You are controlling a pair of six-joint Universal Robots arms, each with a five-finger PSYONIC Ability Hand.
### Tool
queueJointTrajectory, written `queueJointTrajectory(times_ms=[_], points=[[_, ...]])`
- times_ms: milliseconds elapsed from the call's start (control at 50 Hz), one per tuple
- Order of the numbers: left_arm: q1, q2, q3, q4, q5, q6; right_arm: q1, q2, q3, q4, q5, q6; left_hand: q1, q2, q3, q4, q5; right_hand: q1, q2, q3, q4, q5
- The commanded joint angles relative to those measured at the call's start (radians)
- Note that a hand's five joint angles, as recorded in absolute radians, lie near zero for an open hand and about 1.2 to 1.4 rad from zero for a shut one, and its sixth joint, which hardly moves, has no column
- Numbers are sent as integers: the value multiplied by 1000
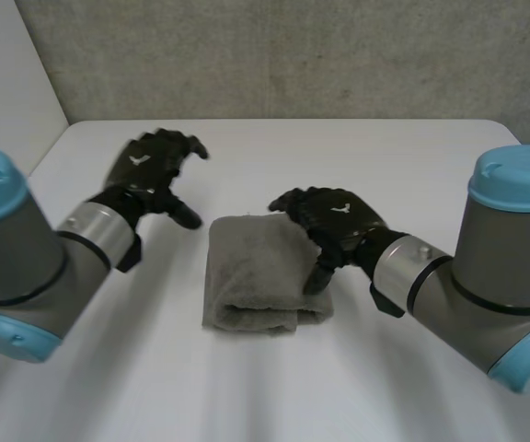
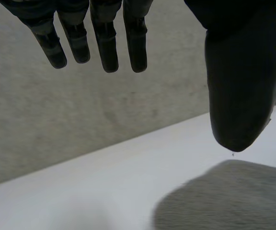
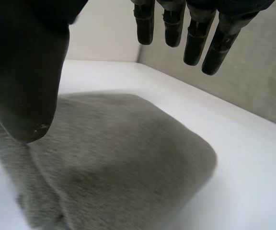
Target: Fold the towel.
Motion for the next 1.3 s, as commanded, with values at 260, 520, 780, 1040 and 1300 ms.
queueJointTrajectory(times_ms=[260,520,780,1040,1300], points=[[-81,-188,23,-35,-2,-32,-57,281,-101,-81,6,225,-79,-27,-42,-56,9,-53,-73,-50,-78,-60],[-52,-268,25,-21,-1,-23,-20,379,-155,-84,14,235,-77,-24,-42,-56,12,-53,-73,-50,-78,-60],[-41,-272,32,-29,-76,28,-2,348,-167,-78,44,227,-77,-24,-42,-56,12,-53,-73,-50,-78,-60],[-58,21,95,-170,-114,43,-92,-3,-154,-2,110,198,-106,-53,-42,-56,-17,-53,-73,-50,-78,-60],[-56,134,276,-377,-220,61,-192,-149,-160,80,263,17,-118,-65,-42,-56,-29,-53,-73,-50,-78,-60]])
